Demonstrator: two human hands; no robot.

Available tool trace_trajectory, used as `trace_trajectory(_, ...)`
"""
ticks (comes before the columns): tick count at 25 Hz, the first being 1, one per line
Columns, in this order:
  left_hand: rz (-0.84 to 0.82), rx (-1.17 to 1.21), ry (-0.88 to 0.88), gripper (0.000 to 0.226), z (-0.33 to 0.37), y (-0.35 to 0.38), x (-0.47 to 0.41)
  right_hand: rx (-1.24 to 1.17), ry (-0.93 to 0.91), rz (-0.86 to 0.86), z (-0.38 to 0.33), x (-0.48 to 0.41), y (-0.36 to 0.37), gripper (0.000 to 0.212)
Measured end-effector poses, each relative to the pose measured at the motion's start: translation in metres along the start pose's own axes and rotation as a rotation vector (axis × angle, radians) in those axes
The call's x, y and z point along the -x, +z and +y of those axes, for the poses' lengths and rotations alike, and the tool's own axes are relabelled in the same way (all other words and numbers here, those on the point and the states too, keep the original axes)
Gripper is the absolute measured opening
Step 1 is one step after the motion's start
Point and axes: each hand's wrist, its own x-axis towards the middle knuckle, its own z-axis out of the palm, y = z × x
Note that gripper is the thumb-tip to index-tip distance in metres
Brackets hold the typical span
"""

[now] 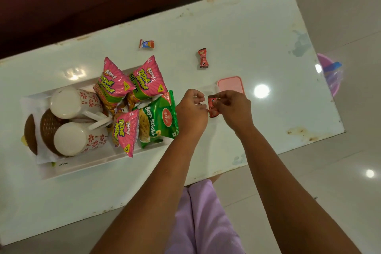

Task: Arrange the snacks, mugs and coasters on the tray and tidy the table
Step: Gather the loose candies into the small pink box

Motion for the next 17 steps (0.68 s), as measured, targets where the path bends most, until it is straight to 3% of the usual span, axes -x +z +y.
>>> trace_trajectory(3, 0.056, -0.026, 0.108, 0.032, 0.009, -0.003, -0.007, 0.167, -0.077, 0.053, -0.001, -0.006, 0.006, 0.024)
trace_trajectory(8, 0.119, -0.029, 0.164, 0.030, 0.037, -0.019, -0.047, 0.107, -0.117, 0.202, -0.023, -0.045, 0.002, 0.016)
trace_trajectory(13, 0.224, -0.182, 0.232, 0.027, 0.050, -0.039, -0.090, 0.269, -0.116, 0.109, -0.044, -0.115, 0.023, 0.029)
trace_trajectory(17, 0.285, -0.497, 0.248, 0.033, 0.053, -0.059, -0.138, 0.464, -0.162, -0.001, -0.051, -0.143, 0.041, 0.037)
